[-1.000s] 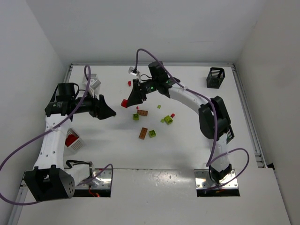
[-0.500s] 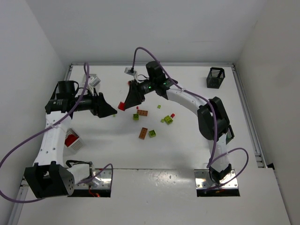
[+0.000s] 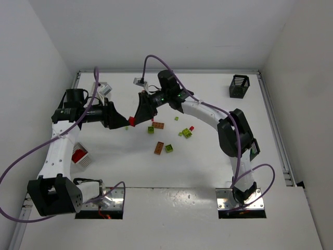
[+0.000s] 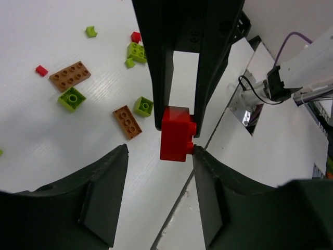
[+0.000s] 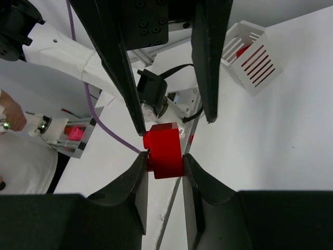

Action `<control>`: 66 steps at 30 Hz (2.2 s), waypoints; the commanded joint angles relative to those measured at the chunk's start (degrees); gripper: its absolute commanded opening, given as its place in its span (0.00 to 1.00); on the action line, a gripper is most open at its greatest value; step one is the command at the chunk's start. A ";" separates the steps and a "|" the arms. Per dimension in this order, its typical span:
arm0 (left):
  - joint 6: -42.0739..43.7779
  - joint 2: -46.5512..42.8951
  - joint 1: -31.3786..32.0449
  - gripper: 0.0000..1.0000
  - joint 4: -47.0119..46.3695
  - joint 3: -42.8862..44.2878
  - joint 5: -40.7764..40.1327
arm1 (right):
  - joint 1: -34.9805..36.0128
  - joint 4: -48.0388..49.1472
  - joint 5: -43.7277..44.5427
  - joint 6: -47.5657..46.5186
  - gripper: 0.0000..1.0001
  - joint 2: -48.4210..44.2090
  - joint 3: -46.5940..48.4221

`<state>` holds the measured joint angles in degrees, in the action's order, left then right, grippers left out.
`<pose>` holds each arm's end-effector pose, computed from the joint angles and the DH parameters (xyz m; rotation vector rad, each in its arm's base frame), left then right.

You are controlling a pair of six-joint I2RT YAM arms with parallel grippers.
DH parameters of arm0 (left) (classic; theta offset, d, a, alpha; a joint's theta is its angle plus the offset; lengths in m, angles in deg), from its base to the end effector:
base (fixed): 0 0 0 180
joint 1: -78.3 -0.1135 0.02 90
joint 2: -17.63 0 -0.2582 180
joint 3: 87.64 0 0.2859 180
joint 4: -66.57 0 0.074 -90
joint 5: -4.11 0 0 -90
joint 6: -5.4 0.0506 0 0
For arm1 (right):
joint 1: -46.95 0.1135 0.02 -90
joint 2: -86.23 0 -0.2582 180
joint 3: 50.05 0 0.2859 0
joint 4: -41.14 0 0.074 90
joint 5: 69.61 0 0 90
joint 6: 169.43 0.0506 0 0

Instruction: Sort the legos into containers by color

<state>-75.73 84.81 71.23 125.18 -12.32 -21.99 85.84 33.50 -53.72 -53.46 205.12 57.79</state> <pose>0.2677 -0.0126 0.3177 0.4952 2.0577 -1.1726 0.3653 0.3572 0.2566 -1.2260 1.7572 1.9255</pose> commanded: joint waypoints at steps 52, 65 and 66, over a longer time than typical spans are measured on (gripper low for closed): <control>21.72 -4.77 -14.63 0.11 25.31 1.50 -66.44 | -9.10 -47.89 42.82 -52.17 0.64 -5.60 -3.00; 21.11 -1.53 -15.87 0.37 19.15 -2.91 -67.50 | -9.10 -46.22 42.29 -50.50 0.64 -4.90 -2.38; 20.59 -1.52 -15.87 0.43 18.54 -3.43 -67.50 | -9.10 -46.22 42.90 -49.98 0.64 -4.90 -2.38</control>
<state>-54.75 82.86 56.06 146.23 -15.12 -88.48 76.77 -13.49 -11.03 -104.16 200.73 53.20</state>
